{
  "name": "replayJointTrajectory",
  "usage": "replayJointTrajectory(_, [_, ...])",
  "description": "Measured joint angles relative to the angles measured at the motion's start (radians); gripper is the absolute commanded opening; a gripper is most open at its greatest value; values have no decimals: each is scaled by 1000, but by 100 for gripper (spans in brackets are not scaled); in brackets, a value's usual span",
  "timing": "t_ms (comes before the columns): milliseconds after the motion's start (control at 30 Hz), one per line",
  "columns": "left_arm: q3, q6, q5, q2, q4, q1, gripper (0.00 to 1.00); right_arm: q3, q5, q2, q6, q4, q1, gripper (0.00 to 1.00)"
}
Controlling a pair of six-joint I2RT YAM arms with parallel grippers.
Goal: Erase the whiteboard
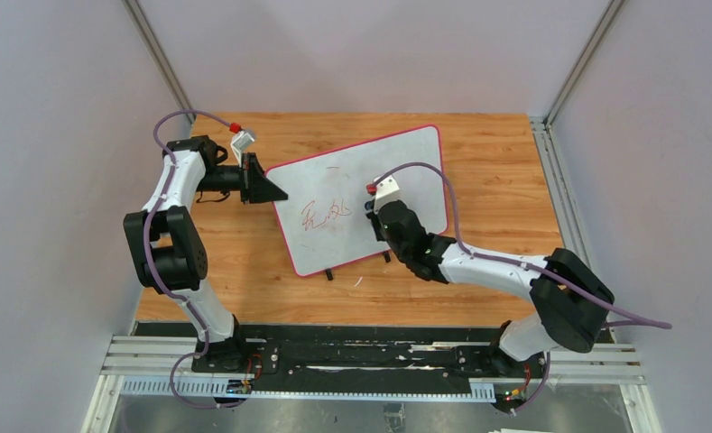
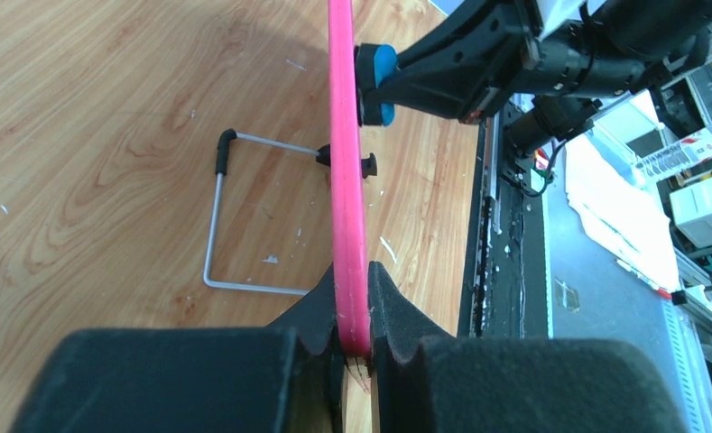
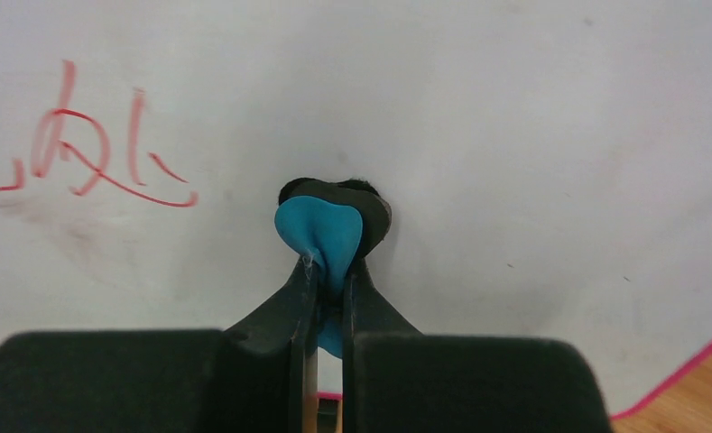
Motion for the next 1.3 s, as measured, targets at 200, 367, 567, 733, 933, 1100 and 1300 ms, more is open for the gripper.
replayJointTrajectory(200, [0,1,0,-1,0,0,0,82,0,59,-15,13,72,1])
replayJointTrajectory(367, [0,3,0,-4,0,-2,0,84,18,59,-31,14,70,1])
replayJointTrajectory(567, [0,5,0,-4,-1,-3,0,13,45,-43,-34,-7,-42,1])
replayJointTrajectory(733, [0,12,-2,-10,-5,-5,0,-49,70,-123,-33,-22,-158,1])
replayJointTrajectory(933, [0,17,-2,-11,-8,-5,0,-72,59,-139,-30,-34,-178,1])
replayJointTrajectory(1100, [0,17,-2,-11,-8,-5,0,-66,45,-116,-15,-26,-134,1])
replayJointTrajectory(1300, [0,16,-3,-11,-8,-5,0,7,45,-20,-12,-19,-5,1])
